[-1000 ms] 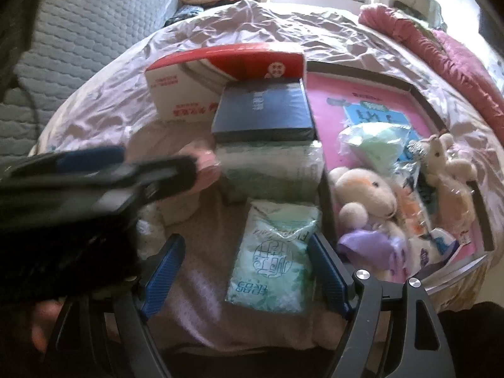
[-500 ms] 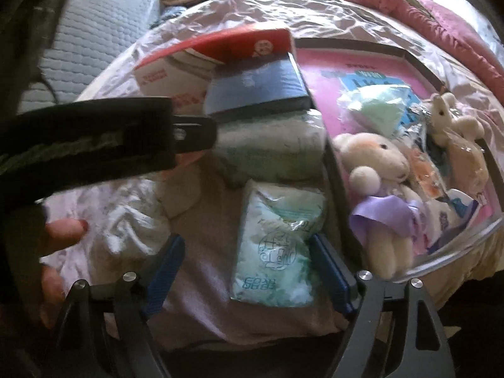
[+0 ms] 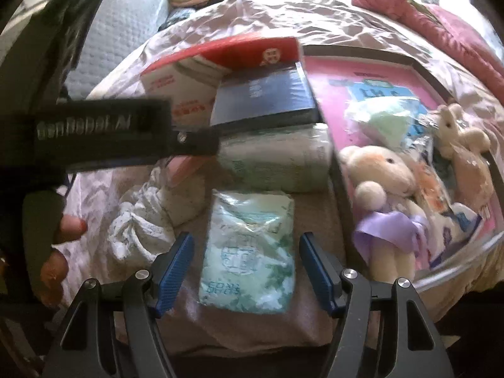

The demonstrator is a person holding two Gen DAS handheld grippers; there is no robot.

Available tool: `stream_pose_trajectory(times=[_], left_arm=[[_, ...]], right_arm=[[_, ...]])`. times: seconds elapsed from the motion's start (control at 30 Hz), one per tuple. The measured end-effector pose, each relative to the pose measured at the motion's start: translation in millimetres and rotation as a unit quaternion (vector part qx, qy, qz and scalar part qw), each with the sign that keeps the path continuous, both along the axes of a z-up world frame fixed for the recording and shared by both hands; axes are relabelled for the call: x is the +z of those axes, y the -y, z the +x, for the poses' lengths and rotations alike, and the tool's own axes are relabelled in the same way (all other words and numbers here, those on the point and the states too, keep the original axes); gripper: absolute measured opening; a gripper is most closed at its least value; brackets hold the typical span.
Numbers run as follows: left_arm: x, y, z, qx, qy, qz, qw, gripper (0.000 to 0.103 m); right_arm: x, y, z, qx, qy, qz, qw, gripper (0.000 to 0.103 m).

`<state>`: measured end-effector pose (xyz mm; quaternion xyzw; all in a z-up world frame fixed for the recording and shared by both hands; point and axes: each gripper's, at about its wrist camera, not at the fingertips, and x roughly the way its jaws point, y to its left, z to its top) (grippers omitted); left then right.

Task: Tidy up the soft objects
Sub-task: 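Reach the left tool to the pink packet while the right tool approaches the tissue pack, then grasp the pink packet with the left tool while the right tool grasps the tissue pack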

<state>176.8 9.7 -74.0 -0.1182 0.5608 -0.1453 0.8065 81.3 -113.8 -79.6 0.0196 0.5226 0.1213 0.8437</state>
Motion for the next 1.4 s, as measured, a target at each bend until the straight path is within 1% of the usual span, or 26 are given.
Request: stream_pose_trajectory(times=[0.1,0.13,0.17,0.2,0.23,0.3,0.37,0.43,0.53,0.6,0.67,0.7,0.77,0.87,0.97,1.07,1.1,1.13,1.2,1.23,1.27,1.3,1.33,1.37,1.4], left_arm=[[-4.5,-2.7,3.7,0.006,-0.016,-0.010,0.9998,0.079],[-5.5,-4.3,4.3,0.009,-0.022,-0.015,0.9996,0.079],[-6.0,-5.2,4.6,0.010,-0.025,-0.018,0.9995,0.079],[-6.1,-7.1,3.3,0.011,-0.027,-0.021,0.9994,0.079],[-6.5,-8.6,2.4,0.011,-0.028,-0.022,0.9993,0.079],[-7.9,-14.4,0.1,0.017,-0.034,-0.030,0.9988,0.079],[-10.9,-21.9,0.6,0.028,-0.044,-0.054,0.9972,0.079],[-13.1,-26.6,1.4,0.040,-0.053,-0.064,0.9958,0.079],[-12.4,-30.9,3.6,0.055,-0.055,-0.059,0.9952,0.079],[-15.9,-34.2,8.4,0.075,-0.069,-0.066,0.9926,0.079],[-18.5,-35.9,11.4,0.089,-0.074,-0.074,0.9905,0.079],[-20.8,-36.4,13.7,0.099,-0.081,-0.071,0.9892,0.077],[-24.3,-36.6,17.6,0.115,-0.090,-0.064,0.9871,0.077],[-29.5,-38.7,24.8,0.147,-0.103,-0.075,0.9809,0.077],[-34.3,-37.2,31.2,0.174,-0.114,-0.070,0.9756,0.077],[-38.1,-37.4,34.1,0.209,-0.120,-0.074,0.9677,0.076],[-40.0,-38.8,35.4,0.221,-0.122,-0.074,0.9647,0.074],[-40.5,-38.7,36.7,0.231,-0.121,-0.067,0.9631,0.071],[-40.2,-38.3,37.2,0.242,-0.116,-0.046,0.9621,0.059],[-40.5,-37.4,37.4,0.247,-0.113,-0.037,0.9617,0.056],[-41.3,-36.6,37.8,0.249,-0.112,-0.031,0.9615,0.050],[-42.4,-36.1,37.8,0.253,-0.110,-0.024,0.9609,0.043],[-42.2,-36.7,37.3,0.257,-0.105,-0.020,0.9603,0.038],[-41.6,-38.5,36.2,0.260,-0.096,-0.017,0.9607,0.023],[-41.5,-39.2,35.0,0.259,-0.090,-0.017,0.9616,0.015]], right_arm=[[-2.9,-9.4,3.3,0.025,0.001,-0.011,1.000,0.072],[-3.3,-11.9,3.2,0.041,0.003,-0.016,0.999,0.071],[-1.9,-13.2,2.6,0.061,0.009,-0.013,0.998,0.064],[-0.4,-14.1,2.5,0.080,0.010,-0.005,0.997,0.052],[0.1,-14.3,2.3,0.090,0.008,0.000,0.996,0.048],[0.0,-13.7,1.9,0.098,0.010,-0.001,0.995,0.048],[-1.9,-10.6,4.6,0.091,0.004,0.003,0.996,0.048],[-2.0,-10.4,5.9,0.089,0.008,-0.004,0.996,0.049],[-5.5,-11.6,7.3,0.087,0.001,-0.005,0.996,0.049],[-8.1,-12.6,9.6,0.092,-0.002,-0.002,0.996,0.051],[-8.7,-8.4,11.3,0.093,-0.007,0.018,0.996,0.050],[-7.8,-6.4,11.6,0.092,-0.006,0.026,0.995,0.049],[-7.0,-4.5,12.0,0.093,-0.005,0.034,0.995,0.049],[-6.0,-1.1,13.6,0.092,-0.004,0.043,0.995,0.049],[-5.3,1.9,15.9,0.093,-0.003,0.049,0.994,0.049],[-3.7,3.0,16.2,0.093,-0.001,0.051,0.994,0.049],[-2.2,3.3,8.5,0.094,0.001,0.052,0.994,0.049],[-1.2,3.9,8.5,0.095,0.002,0.055,0.994,0.049],[0.6,6.1,7.5,0.093,0.004,0.061,0.994,0.049],[1.9,8.6,7.4,0.091,0.007,0.066,0.994,0.049],[3.5,10.8,7.1,0.091,0.010,0.071,0.993,0.049],[5.3,12.5,4.2,0.091,0.012,0.074,0.993,0.049],[7.1,13.1,2.9,0.093,0.015,0.077,0.993,0.049],[9.4,13.2,1.1,0.096,0.019,0.080,0.992,0.049],[10.6,11.3,0.8,0.097,0.022,0.081,0.992,0.049]])
